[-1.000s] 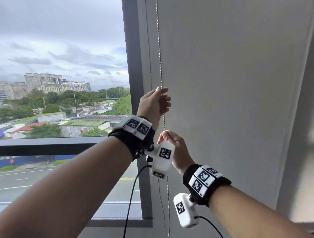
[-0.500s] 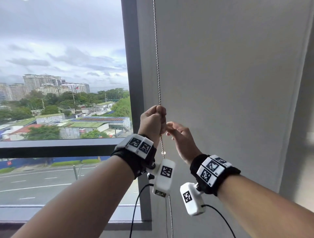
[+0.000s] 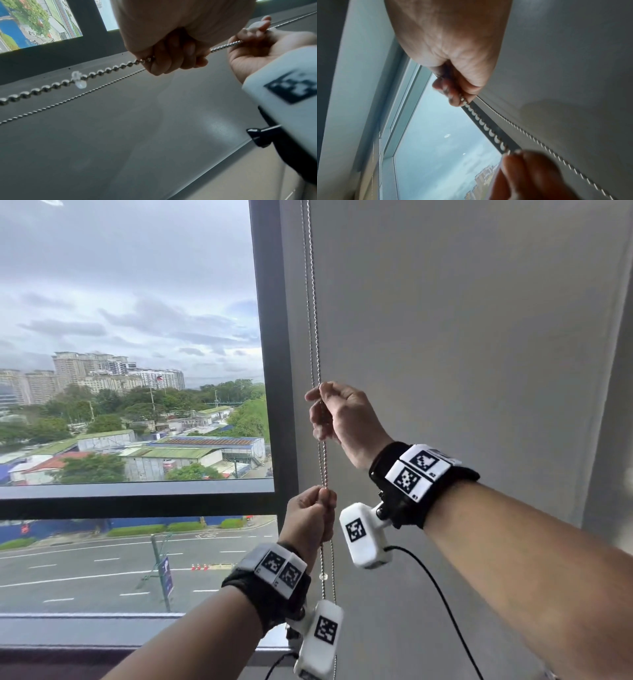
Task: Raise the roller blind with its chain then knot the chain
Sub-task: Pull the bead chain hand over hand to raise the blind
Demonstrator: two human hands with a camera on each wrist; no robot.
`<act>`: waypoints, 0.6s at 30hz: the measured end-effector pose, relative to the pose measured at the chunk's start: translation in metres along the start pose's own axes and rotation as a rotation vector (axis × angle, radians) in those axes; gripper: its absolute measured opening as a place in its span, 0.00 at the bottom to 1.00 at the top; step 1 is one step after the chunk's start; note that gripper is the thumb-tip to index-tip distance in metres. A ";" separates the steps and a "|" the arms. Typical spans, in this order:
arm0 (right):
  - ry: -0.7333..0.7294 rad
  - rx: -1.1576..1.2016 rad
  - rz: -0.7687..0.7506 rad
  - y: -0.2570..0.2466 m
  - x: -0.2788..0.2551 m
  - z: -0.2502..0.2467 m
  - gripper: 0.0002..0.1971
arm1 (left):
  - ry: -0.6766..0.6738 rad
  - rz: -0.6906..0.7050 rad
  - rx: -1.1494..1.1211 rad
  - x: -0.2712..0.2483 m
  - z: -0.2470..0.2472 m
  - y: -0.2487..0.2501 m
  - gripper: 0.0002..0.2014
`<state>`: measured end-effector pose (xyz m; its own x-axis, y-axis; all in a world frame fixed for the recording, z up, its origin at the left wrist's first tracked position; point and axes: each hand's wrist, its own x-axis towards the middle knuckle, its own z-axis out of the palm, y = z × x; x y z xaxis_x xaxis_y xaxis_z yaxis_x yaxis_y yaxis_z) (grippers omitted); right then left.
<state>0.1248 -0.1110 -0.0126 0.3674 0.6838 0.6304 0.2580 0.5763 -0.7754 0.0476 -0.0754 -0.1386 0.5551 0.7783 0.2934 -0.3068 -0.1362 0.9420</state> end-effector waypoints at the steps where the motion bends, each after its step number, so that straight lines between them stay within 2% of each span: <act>1: 0.003 0.037 0.035 0.002 -0.002 0.002 0.16 | -0.002 0.003 0.022 -0.002 -0.001 -0.003 0.21; 4: 0.040 0.083 0.066 0.008 -0.008 0.008 0.19 | -0.038 0.011 0.004 -0.003 -0.002 -0.006 0.21; 9: 0.098 0.077 0.036 0.008 -0.015 0.010 0.20 | -0.133 0.003 -0.084 0.000 -0.008 0.000 0.15; 12: 0.113 0.068 0.039 0.014 -0.019 0.009 0.20 | -0.126 0.049 -0.101 0.009 -0.013 0.014 0.13; 18: 0.157 0.042 0.076 0.030 -0.031 0.004 0.19 | -0.175 0.193 -0.202 0.029 -0.009 0.066 0.17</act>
<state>0.1172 -0.1130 -0.0559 0.5200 0.6502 0.5539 0.1873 0.5459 -0.8167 0.0365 -0.0559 -0.0693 0.5911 0.6304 0.5033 -0.5564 -0.1331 0.8202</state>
